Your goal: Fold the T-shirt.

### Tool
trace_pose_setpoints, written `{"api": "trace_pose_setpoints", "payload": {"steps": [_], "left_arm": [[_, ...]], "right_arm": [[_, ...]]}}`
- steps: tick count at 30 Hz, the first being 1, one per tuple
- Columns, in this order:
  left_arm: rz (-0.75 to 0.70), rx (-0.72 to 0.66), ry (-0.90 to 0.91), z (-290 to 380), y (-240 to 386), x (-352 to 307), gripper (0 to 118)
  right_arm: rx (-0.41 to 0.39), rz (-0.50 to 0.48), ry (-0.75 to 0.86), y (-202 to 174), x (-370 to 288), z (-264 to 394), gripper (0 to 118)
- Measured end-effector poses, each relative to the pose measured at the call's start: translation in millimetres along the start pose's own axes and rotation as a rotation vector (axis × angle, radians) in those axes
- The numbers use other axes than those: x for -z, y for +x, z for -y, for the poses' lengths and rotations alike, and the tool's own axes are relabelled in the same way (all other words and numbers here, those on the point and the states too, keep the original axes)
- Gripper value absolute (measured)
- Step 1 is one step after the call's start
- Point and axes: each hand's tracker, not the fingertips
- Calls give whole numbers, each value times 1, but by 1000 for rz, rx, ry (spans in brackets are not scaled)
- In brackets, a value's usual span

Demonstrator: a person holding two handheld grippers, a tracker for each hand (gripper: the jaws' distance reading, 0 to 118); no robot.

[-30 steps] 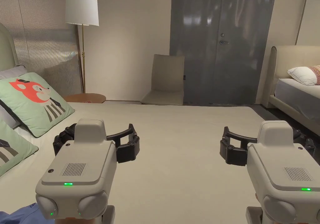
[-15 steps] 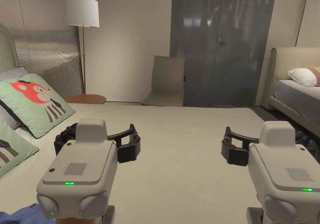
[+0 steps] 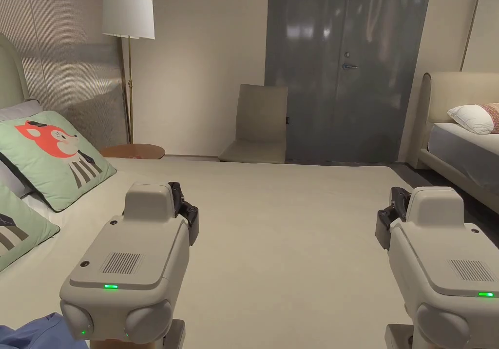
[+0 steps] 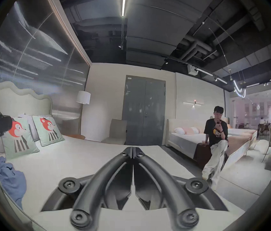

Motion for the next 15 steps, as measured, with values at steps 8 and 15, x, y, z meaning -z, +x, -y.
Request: {"api": "trace_pose_setpoints", "payload": {"steps": [8, 15], "left_arm": [[-65, 16, 6, -6, -26, -8, 0], [-316, 45, 10, -21, -114, -48, 0]], "right_arm": [[-11, -71, 23, -28, 5, -5, 0], [48, -298, 43, -118, 17, -14, 0]]}}
